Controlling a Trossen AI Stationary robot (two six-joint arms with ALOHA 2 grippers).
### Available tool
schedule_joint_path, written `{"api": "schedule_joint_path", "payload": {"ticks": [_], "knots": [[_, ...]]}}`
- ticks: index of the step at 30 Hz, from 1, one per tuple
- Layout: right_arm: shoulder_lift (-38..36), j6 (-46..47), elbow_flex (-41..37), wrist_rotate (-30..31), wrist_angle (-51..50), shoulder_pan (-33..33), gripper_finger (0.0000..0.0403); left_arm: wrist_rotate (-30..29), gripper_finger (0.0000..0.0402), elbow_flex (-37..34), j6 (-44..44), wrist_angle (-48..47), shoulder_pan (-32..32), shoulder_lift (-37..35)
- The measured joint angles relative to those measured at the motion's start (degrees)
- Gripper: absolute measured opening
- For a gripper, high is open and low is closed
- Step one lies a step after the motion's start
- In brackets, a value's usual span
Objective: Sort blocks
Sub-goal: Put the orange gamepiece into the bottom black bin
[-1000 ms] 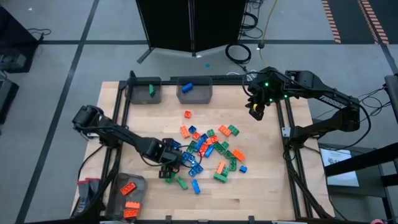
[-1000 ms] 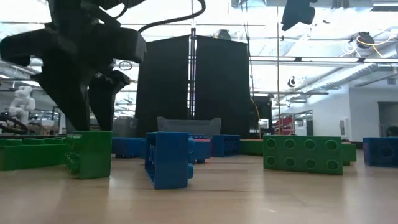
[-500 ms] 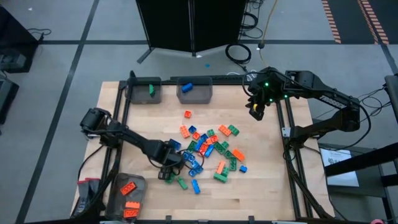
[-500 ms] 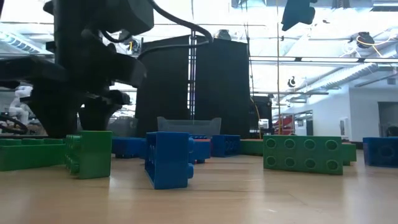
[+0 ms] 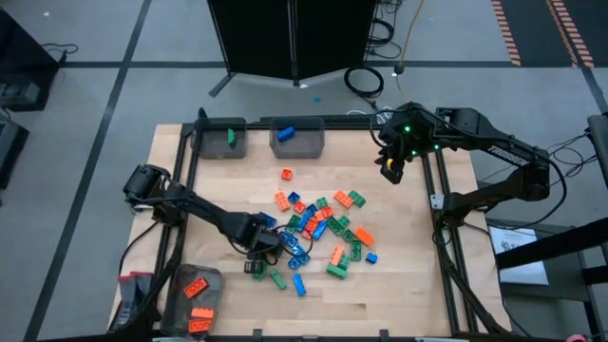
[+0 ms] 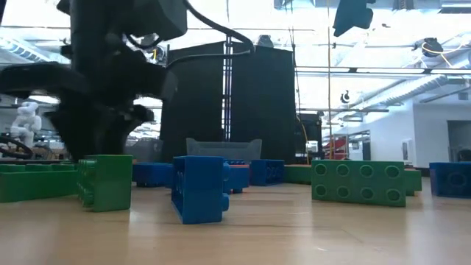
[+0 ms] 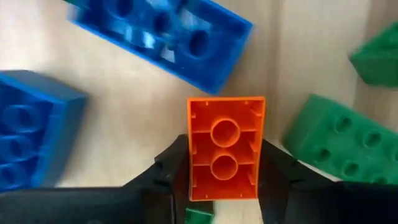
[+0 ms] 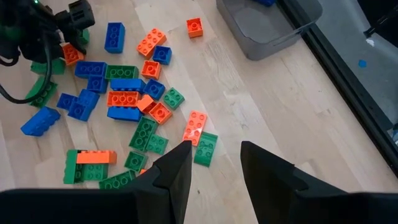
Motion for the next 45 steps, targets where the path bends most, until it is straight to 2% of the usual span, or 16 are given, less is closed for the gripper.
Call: {"api": "schedule_joint_path", "payload": {"ticks": [9,15,24,30,40,45], "knots": [[0.0,0.0,0.0,0.3,0.5,0.0,0.0135,-1.3,0.0124,4.7,-5.8,-8.2,-0.8,-6.7],[0.0,0.0,0.0,0.3,1.2,0.0,0.0135,-1.3,0.0124,9.9,-11.8,-17.5,-2.2,-11.0],[0.0,0.0,0.0,0.3,4.0,0.0,0.0135,-1.1,0.0124,14.8,-21.1,-24.8,-7.7,-17.0],[0.0,1.5,0.0,0.3,4.0,0.0,0.0135,0.2,0.0124,15.2,-31.6,-25.1,-14.9,-19.9],[0.0,3.1,0.0,0.2,4.4,0.0,0.0135,0.7,0.0124,15.2,-52.2,-26.7,-31.3,-19.6],[0.0,3.7,0.0,0.2,4.4,0.0,0.0135,-2.0,0.0124,15.2,-63.9,-26.8,-38.5,-19.5]]}}
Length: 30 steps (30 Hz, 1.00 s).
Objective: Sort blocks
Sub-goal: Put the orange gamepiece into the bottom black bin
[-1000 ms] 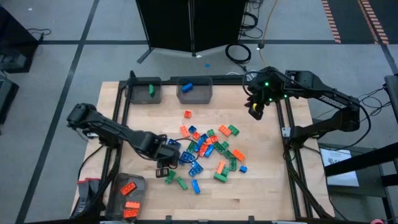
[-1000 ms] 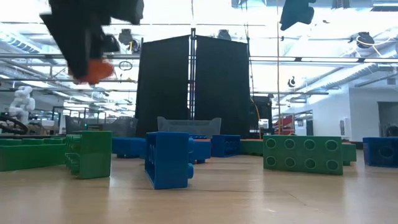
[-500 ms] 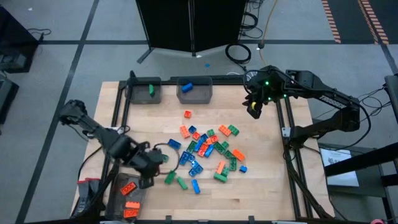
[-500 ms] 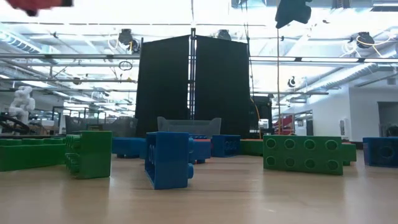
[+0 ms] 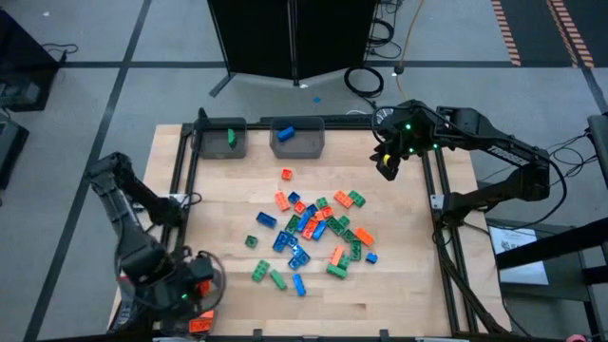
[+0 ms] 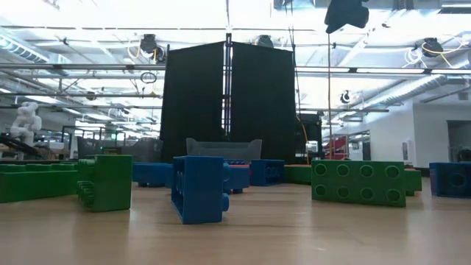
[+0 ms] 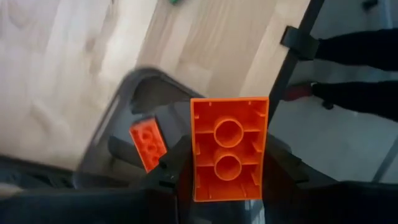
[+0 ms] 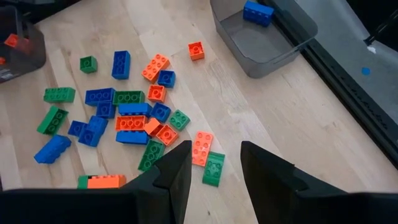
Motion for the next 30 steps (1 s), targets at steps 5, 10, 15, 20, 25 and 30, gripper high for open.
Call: {"api": "schedule_joint_path", "payload": {"ticks": [5,10,15,20,25,30], "knots": [[0.0,0.0,0.0,0.0,0.0,0.0,0.0135,-0.8,0.0124,0.0,-11.7,-4.0,-6.0,2.2],[0.0,0.0,0.0,0.0,0.0,0.0,0.0135,-0.9,0.0124,0.0,-21.1,-6.2,-10.0,5.6],[0.0,0.0,0.0,0.0,0.0,0.0,0.0135,-0.6,0.0124,0.0,-21.9,-6.1,-11.4,9.8],[0.0,0.0,0.0,0.0,0.0,0.0,0.0135,1.3,0.0124,0.0,-21.4,-5.6,-11.5,14.7],[0.0,-0.1,0.0,0.0,0.2,0.0,0.0135,2.9,0.013,0.0,-21.4,-5.2,-11.5,17.6],[0.0,-0.2,0.0,0.0,0.3,0.0,0.0135,2.9,0.02,0.0,-21.4,-5.1,-11.5,17.7]]}}
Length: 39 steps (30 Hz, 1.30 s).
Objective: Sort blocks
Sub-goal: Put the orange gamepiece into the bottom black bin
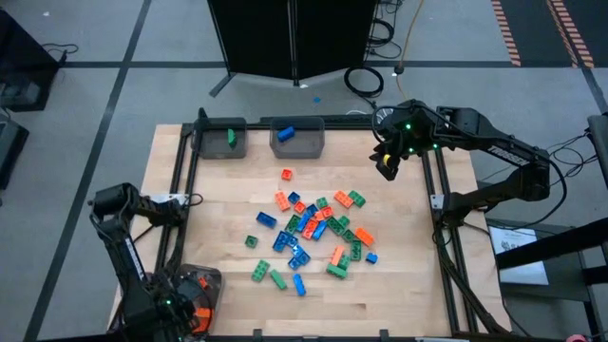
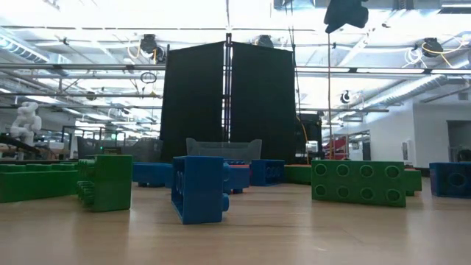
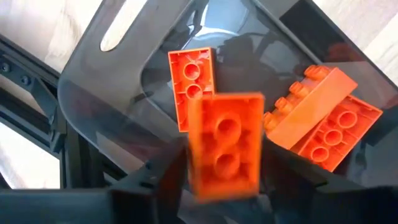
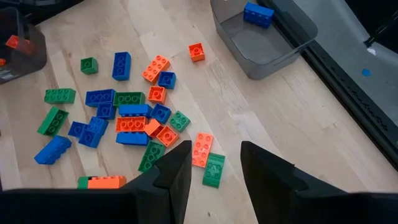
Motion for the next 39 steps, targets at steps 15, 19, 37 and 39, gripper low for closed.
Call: {"api": "schedule_joint_path", "payload": {"ticks": [15,19,37,39], "knots": [[0.0,-0.4,0.0,0.0,0.0,0.0,0.0135,-5.7,0.0273,0.0,9.7,-1.3,7.8,-3.5],[0.0,-0.7,0.0,0.0,-0.1,0.0,0.0135,-15.2,0.0273,0.0,16.1,-7.5,15.3,-7.5],[0.0,-3.5,0.0,0.0,-0.4,0.0,0.0135,-32.3,0.0274,0.0,62.4,18.3,65.4,-17.0],[0.0,-3.5,0.0,0.0,-0.4,0.0,0.0135,-29.1,0.0274,0.0,62.5,22.8,70.7,-15.4]]}}
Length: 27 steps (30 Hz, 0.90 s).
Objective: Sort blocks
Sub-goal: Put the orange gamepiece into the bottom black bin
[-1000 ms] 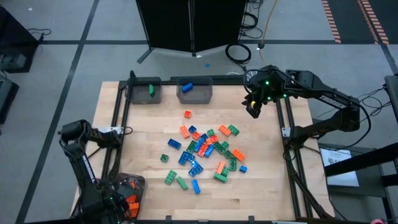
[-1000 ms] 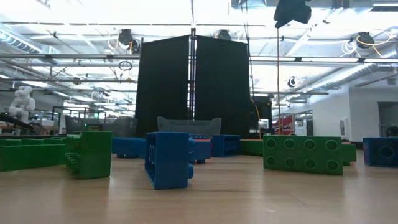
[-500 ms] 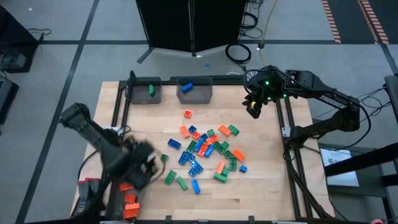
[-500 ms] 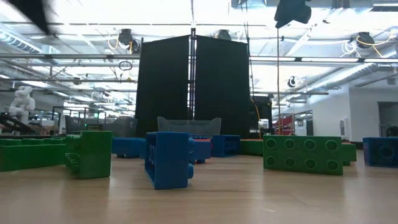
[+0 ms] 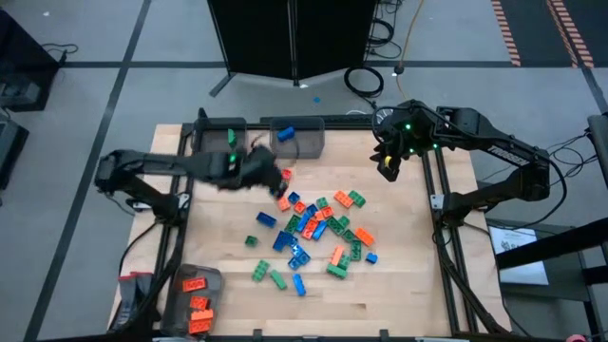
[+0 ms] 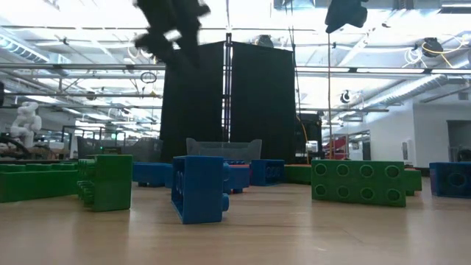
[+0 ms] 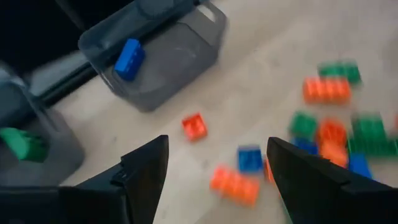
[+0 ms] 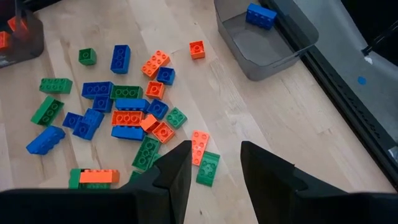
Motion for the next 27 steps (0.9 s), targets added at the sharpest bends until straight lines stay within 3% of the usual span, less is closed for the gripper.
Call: {"api": "schedule_joint_path", "payload": {"ticks": [5,9,27], "knots": [[0.0,0.0,0.0,0.0,0.0,0.0,0.0135,7.3,0.0274,0.0,-3.4,3.9,9.7,5.1],[0.0,0.0,0.0,0.0,0.0,0.0,0.0135,11.3,0.0274,0.0,-5.5,3.9,13.5,9.7],[0.0,-0.1,0.0,0.0,0.0,0.0,0.0135,15.4,0.0274,0.0,-7.4,10.9,15.4,23.5]]}}
